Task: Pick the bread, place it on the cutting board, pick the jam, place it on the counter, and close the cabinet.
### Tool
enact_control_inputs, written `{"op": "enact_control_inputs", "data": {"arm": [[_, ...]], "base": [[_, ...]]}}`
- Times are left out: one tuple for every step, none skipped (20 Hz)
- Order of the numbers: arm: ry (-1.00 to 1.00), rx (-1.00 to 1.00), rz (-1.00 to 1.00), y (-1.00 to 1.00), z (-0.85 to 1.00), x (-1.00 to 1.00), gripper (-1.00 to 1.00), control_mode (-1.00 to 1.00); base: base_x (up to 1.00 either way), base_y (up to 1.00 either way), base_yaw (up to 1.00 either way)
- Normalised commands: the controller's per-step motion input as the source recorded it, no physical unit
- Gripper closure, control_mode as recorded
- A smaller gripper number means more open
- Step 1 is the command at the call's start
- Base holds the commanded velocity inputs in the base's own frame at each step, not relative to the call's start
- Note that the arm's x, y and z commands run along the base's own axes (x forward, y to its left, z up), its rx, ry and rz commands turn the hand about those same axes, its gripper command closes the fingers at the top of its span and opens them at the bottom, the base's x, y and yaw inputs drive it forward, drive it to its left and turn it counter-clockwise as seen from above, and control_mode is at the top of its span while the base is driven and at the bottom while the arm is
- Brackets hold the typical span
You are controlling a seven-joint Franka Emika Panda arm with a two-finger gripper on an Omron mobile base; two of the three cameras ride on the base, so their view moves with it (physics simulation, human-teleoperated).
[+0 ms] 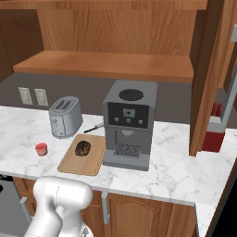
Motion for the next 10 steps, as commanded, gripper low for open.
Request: {"op": "enact_control_inputs", "data": {"arm": [[-0.05,0.04,-0.14,0.13,0.0,0.1,-1.0,-1.0],[-0.04,0.03,-0.15,0.19,0.0,0.05,-1.0,-1.0],[-0.04,0.03,-0.15,0.21,0.0,0.04,-1.0,-1.0],[-0.04,0.03,-0.15,0.22,0.0,0.01,-1.0,-1.0],[-0.04,0.02,-0.15,0.25,0.0,0.0,-1.0,-1.0],[-0.04,0.02,-0.16,0.28,0.0,0.0,-1.0,-1.0],[-0.04,0.03,-0.16,0.28,0.0,0.0,-1.0,-1.0],[-0.04,0.03,-0.16,0.27,0.0,0.0,-1.0,-1.0],[-0.05,0.03,-0.17,0.23,0.0,0.0,-1.0,-1.0],[-0.05,0.04,-0.17,0.2,0.0,0.0,-1.0,-1.0]], "base": [[0.0,0.0,0.0],[0.0,0.0,0.0],[0.0,0.0,0.0],[0.0,0.0,0.0],[0.0,0.0,0.0],[0.0,0.0,0.0],[0.0,0.0,0.0],[0.0,0.0,0.0],[0.0,0.0,0.0],[0.0,0.0,0.0]]}}
